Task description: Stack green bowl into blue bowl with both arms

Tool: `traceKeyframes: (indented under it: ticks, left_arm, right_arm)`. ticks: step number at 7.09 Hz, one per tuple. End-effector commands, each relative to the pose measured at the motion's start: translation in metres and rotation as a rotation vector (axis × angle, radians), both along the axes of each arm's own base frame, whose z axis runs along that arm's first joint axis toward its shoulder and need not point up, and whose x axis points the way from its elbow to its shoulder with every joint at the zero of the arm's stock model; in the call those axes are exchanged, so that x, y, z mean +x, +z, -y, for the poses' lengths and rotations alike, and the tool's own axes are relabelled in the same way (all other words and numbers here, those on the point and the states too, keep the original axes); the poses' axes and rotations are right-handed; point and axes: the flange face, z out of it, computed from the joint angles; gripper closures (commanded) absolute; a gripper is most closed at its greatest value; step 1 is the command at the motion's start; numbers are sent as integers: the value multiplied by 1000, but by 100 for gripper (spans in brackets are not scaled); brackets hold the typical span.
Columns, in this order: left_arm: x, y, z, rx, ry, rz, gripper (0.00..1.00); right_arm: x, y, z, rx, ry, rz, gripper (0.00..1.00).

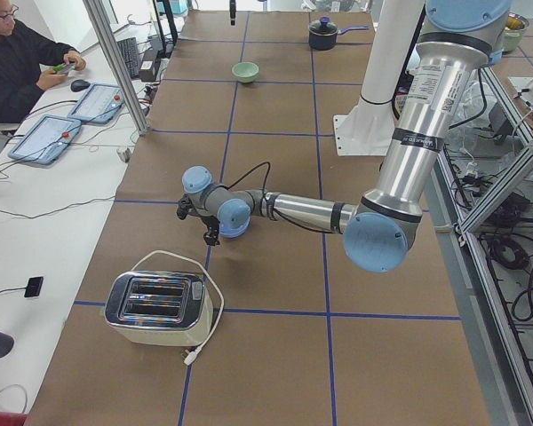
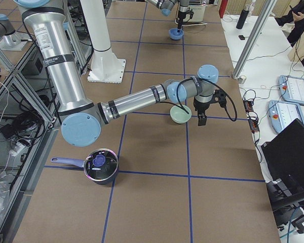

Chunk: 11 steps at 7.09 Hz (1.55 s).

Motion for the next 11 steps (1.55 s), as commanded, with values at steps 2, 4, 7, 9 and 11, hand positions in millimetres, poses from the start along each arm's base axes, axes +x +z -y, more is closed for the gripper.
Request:
traceKeyframes:
  ticks: [2,4,7,9,11]
  left_arm:
    - [-1,0,-3,-2,-2,-5,53]
    - [0,-8,-6,-10,11,-29,89]
    - [0,-13,-6,-5,11,-34,100]
    - [-6,-53,-8,-43,27,-80,100]
    - [-13,-153,-19,-102,22,-52,100]
  right_arm:
    - [-1,-1,-1,3,-2,-1,0]
    - [-1,-2,-1,8,-3,0,0]
    - [-4,-1,-1,6,-7,-2,0]
    - [-21,-1,-4,6,-32,-9,0]
    - [-59,0,-11,-63,-17,1,1]
